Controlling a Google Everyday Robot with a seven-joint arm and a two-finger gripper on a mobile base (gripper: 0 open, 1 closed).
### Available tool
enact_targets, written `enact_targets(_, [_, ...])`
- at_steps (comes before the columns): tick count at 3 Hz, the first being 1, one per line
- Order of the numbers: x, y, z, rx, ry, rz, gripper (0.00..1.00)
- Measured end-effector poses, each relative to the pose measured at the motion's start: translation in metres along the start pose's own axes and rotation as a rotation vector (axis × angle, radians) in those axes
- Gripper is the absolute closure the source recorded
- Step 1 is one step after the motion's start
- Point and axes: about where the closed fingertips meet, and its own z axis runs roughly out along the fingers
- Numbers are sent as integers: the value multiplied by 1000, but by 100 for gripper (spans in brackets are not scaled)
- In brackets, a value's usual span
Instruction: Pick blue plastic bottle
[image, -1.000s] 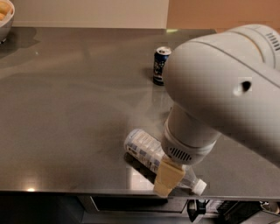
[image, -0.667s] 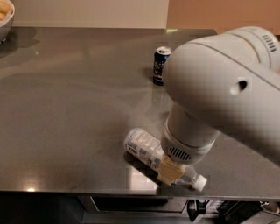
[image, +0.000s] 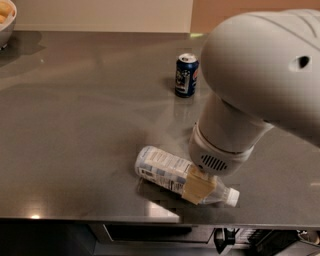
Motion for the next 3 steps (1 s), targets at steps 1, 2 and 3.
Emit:
enact_targets(1, [-4, -4, -25, -35, -32, -47, 100])
enact_targets(2, [-13, -7, -52, -60, -62, -112, 100])
enact_targets(3, [-19, -9, -81, -53, -82, -176, 100])
